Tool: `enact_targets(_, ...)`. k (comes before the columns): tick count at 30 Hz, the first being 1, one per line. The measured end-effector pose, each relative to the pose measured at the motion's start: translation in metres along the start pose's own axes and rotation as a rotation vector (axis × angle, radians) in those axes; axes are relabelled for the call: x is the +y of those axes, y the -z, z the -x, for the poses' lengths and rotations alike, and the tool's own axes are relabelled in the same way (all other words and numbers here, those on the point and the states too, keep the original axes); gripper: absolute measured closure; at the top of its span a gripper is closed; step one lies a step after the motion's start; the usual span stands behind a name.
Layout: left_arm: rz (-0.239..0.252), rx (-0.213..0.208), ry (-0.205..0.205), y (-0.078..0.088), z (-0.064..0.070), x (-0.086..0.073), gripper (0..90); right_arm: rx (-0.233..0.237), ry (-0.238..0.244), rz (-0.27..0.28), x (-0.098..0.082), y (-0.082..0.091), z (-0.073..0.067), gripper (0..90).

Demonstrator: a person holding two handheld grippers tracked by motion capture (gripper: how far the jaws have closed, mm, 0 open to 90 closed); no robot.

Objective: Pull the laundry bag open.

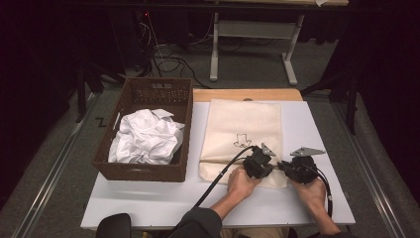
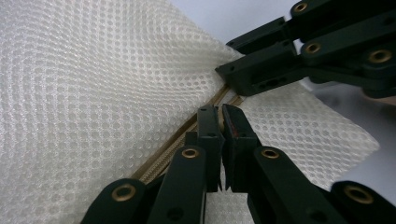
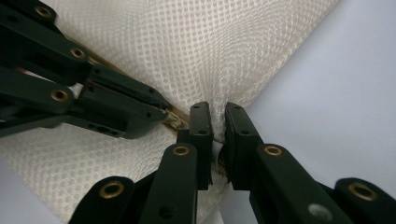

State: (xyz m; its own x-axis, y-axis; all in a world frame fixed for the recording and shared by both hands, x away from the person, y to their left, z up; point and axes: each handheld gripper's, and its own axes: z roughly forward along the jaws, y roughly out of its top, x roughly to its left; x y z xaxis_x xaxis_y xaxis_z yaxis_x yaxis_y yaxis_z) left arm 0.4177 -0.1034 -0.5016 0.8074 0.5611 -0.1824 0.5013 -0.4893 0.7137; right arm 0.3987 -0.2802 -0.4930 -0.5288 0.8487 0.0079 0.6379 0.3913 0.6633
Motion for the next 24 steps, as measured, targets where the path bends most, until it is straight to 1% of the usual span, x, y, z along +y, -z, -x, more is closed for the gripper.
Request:
enact_targets(1,-0.002,-0.002,-0.002,0.000,0.000,0.000,86.4,-0.004,0.003,-0.010,-0.001,-0.002,0.000,83.2)
enact_targets(5,-0.008,-0.012,-0.005,0.001,0.000,0.000,86.5,-0.005,0.007,-0.016,-0.001,-0.003,0.000,83.0)
enact_targets(9,-0.017,-0.017,-0.015,0.002,0.000,-0.002,86.5,-0.017,0.033,-0.025,-0.001,-0.004,-0.002,83.2)
enact_targets(12,-0.016,-0.023,-0.015,0.002,-0.001,-0.002,86.5,-0.017,0.036,-0.027,-0.001,-0.004,-0.002,83.3)
enact_targets(17,-0.022,-0.022,-0.014,0.003,-0.001,-0.002,86.6,-0.018,0.039,-0.026,-0.001,-0.004,-0.002,83.5)
enact_targets(21,-0.028,-0.021,-0.017,0.008,-0.002,-0.004,86.8,-0.017,0.041,-0.025,-0.001,-0.004,-0.002,83.6)
enact_targets(23,-0.024,-0.028,-0.014,0.010,-0.003,-0.004,86.9,-0.017,0.041,-0.024,-0.001,-0.005,-0.001,83.7)
enact_targets(24,-0.025,-0.024,-0.014,0.011,-0.003,-0.004,86.9,-0.019,0.038,-0.024,-0.001,-0.005,-0.002,84.0)
